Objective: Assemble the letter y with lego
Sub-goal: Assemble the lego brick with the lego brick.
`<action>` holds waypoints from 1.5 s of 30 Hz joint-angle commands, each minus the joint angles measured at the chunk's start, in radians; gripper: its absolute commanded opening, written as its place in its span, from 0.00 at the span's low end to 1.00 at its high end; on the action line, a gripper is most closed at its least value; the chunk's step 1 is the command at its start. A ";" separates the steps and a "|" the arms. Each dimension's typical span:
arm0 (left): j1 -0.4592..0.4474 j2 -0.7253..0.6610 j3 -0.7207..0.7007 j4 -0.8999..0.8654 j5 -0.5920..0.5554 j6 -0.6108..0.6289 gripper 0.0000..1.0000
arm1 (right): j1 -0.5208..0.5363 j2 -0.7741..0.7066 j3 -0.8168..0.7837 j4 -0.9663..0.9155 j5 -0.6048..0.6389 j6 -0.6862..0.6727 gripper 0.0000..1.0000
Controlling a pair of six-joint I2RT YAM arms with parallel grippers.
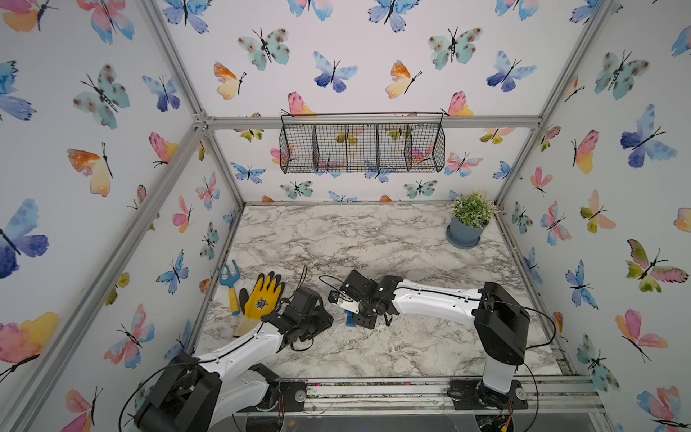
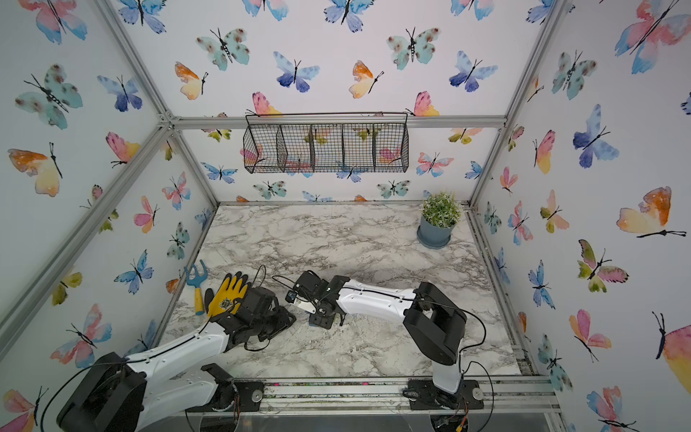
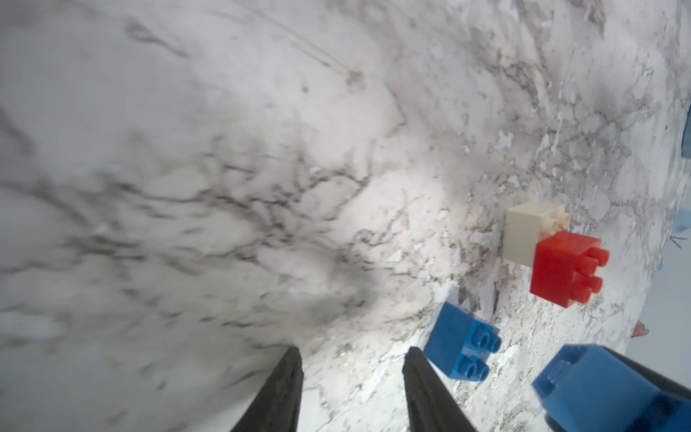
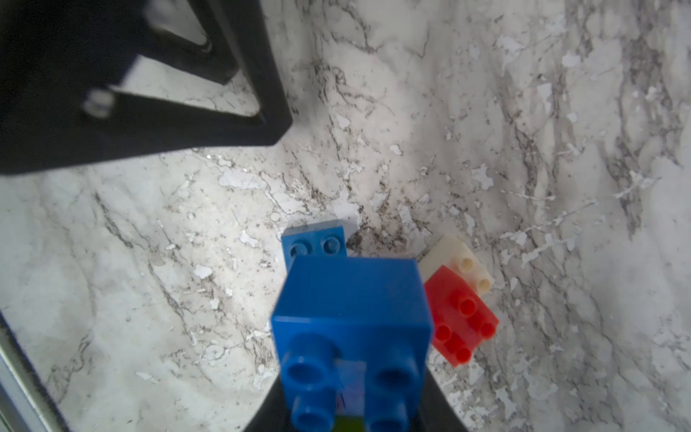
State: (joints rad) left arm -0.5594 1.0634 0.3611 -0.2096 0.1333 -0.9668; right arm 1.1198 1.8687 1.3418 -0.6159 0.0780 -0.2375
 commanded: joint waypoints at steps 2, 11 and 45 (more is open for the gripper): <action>0.039 -0.118 -0.030 -0.151 -0.050 -0.013 0.48 | 0.000 0.047 0.053 -0.045 -0.050 -0.041 0.28; 0.059 -0.149 -0.068 -0.147 -0.031 -0.017 0.48 | 0.000 0.140 0.139 -0.125 -0.041 -0.080 0.28; 0.088 -0.167 -0.097 -0.137 -0.001 -0.001 0.48 | 0.012 0.220 0.223 -0.218 -0.069 -0.079 0.28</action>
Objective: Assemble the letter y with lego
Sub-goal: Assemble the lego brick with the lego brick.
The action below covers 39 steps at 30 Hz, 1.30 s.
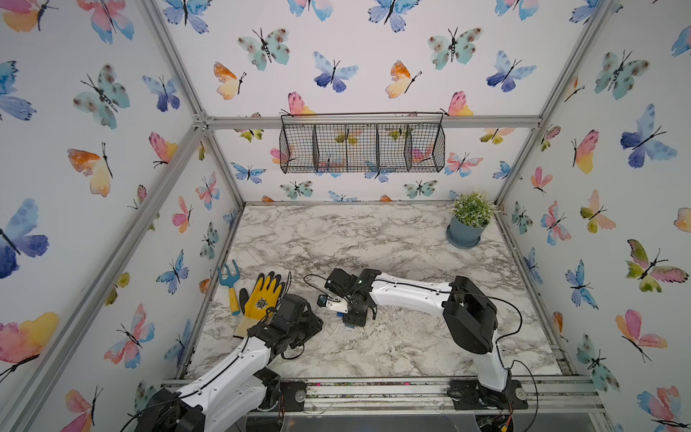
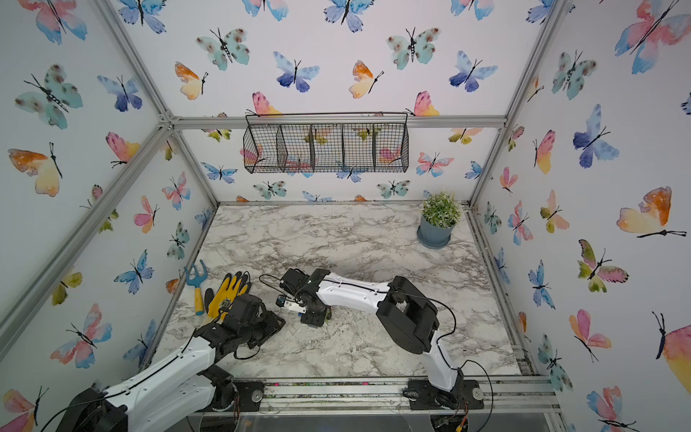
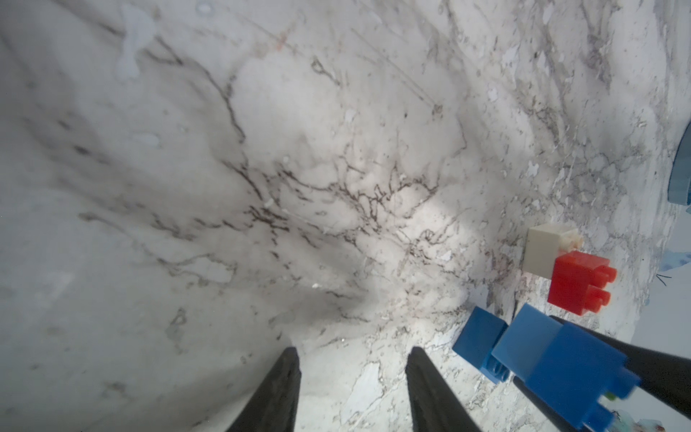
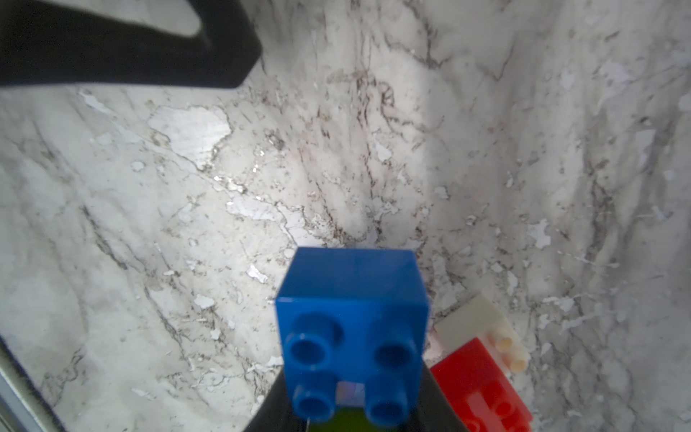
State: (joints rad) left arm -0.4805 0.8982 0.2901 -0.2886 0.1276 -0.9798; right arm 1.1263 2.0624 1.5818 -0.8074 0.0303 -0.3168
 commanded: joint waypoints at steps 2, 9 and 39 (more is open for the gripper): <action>0.012 -0.003 -0.028 -0.058 0.005 0.013 0.48 | 0.006 0.027 -0.020 -0.027 -0.023 -0.001 0.28; 0.018 -0.003 -0.029 -0.055 0.010 0.016 0.48 | 0.006 0.011 0.015 -0.056 -0.009 0.024 0.28; 0.025 -0.005 -0.034 -0.049 0.029 0.027 0.48 | 0.016 0.081 0.057 -0.122 -0.034 0.093 0.29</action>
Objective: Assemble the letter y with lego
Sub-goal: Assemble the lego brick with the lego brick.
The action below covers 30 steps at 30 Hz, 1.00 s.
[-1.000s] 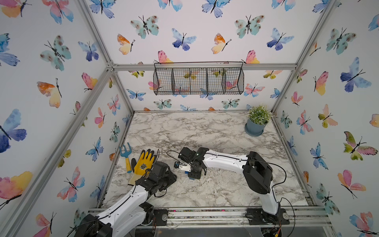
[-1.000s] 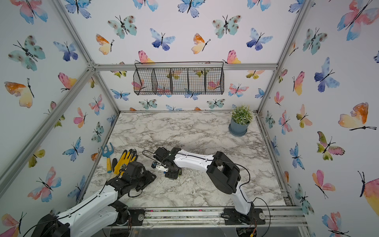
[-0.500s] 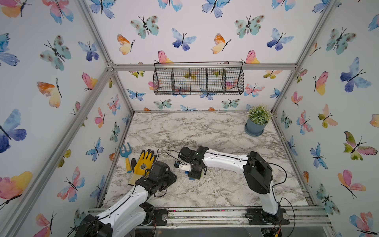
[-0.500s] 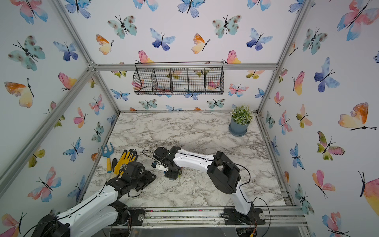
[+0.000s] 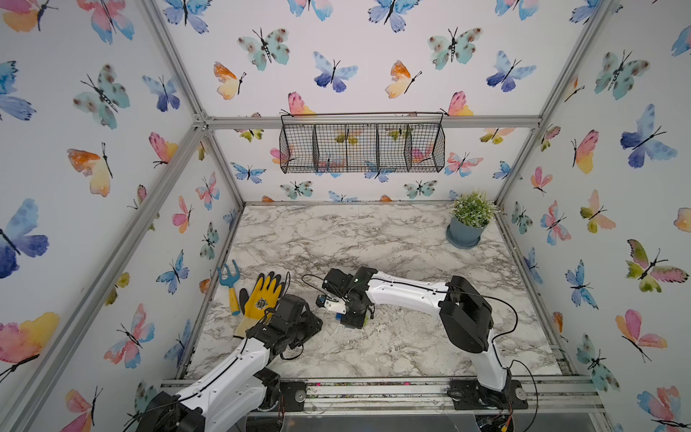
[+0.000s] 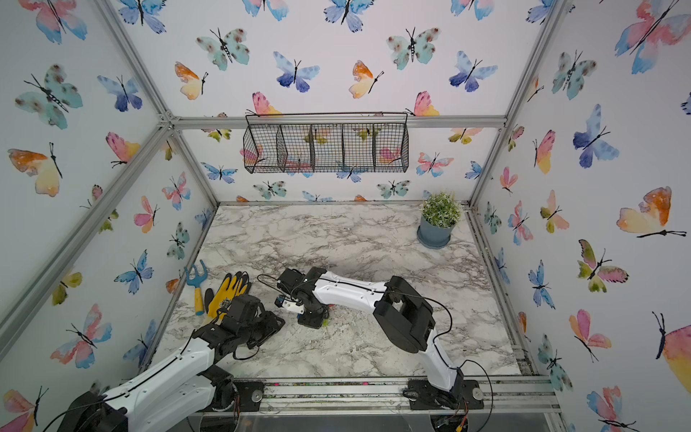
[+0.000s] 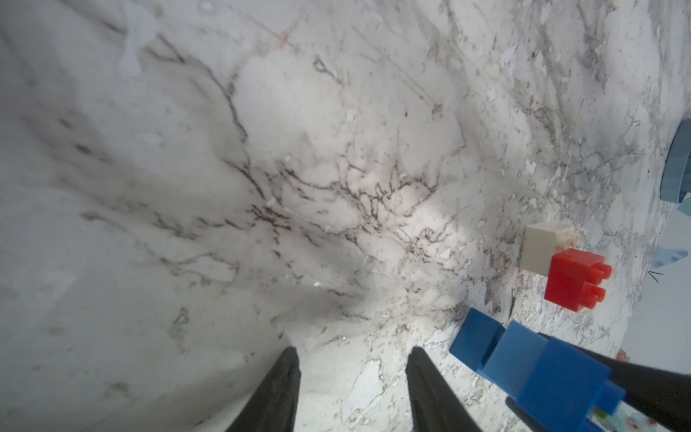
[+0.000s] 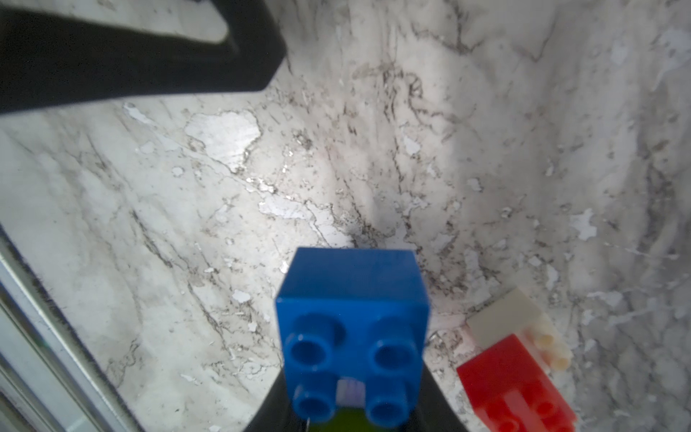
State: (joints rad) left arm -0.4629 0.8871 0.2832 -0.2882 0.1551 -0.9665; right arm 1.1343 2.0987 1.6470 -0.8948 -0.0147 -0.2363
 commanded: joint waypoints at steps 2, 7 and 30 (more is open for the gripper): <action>0.009 0.006 -0.027 -0.050 0.001 0.015 0.48 | 0.010 0.046 -0.014 -0.032 0.010 0.012 0.29; 0.015 0.009 -0.027 -0.047 0.004 0.020 0.48 | 0.015 0.046 -0.034 -0.022 0.034 0.006 0.29; 0.023 -0.021 -0.032 -0.069 0.011 0.021 0.48 | 0.078 0.186 -0.020 -0.038 0.039 0.004 0.27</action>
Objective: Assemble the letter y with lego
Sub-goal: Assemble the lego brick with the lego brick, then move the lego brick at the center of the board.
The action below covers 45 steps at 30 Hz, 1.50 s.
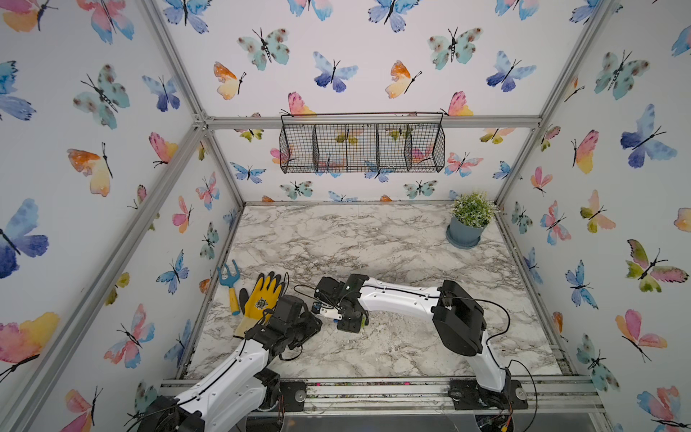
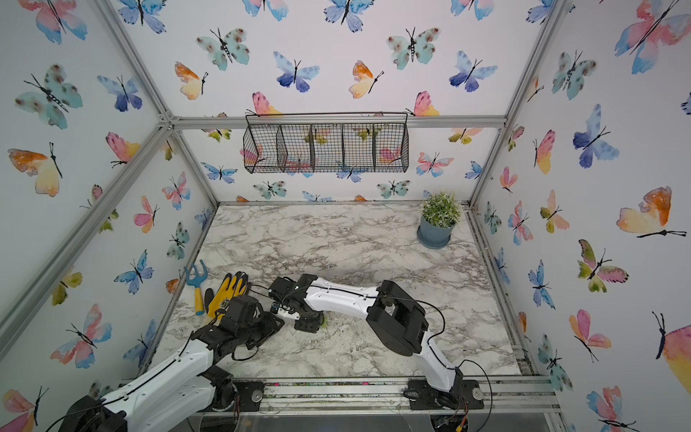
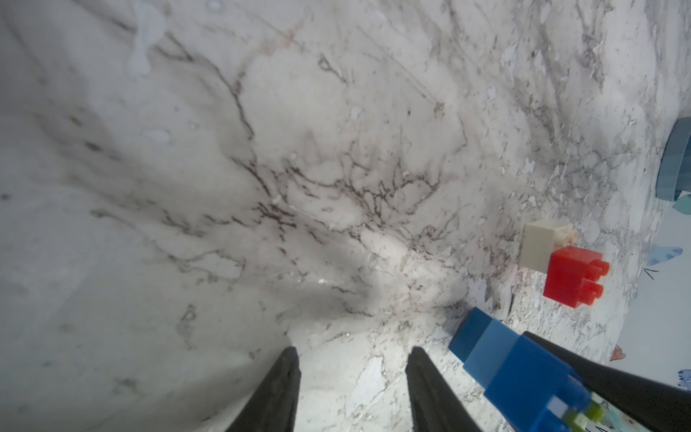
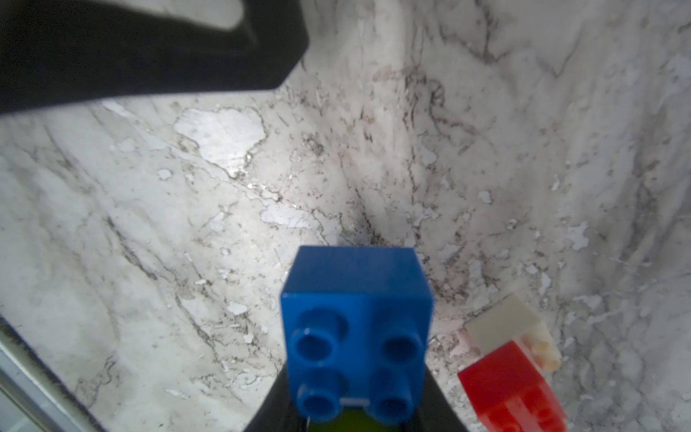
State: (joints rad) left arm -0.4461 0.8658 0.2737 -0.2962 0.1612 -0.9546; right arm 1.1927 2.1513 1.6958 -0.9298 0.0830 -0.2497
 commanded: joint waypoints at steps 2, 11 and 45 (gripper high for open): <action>0.006 0.003 -0.016 -0.068 0.007 0.013 0.49 | 0.017 0.097 -0.066 0.010 -0.062 0.030 0.28; 0.005 0.034 0.031 -0.080 0.026 0.046 0.50 | -0.008 -0.176 -0.188 0.088 -0.051 0.122 0.29; -0.152 0.354 0.245 0.058 0.050 0.100 0.55 | -0.340 -0.351 -0.505 0.176 0.067 0.326 0.49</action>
State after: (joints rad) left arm -0.5915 1.2095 0.5133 -0.2424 0.2077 -0.8711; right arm 0.8543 1.7851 1.1870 -0.7452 0.1310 0.0570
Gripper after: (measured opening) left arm 0.551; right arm 0.465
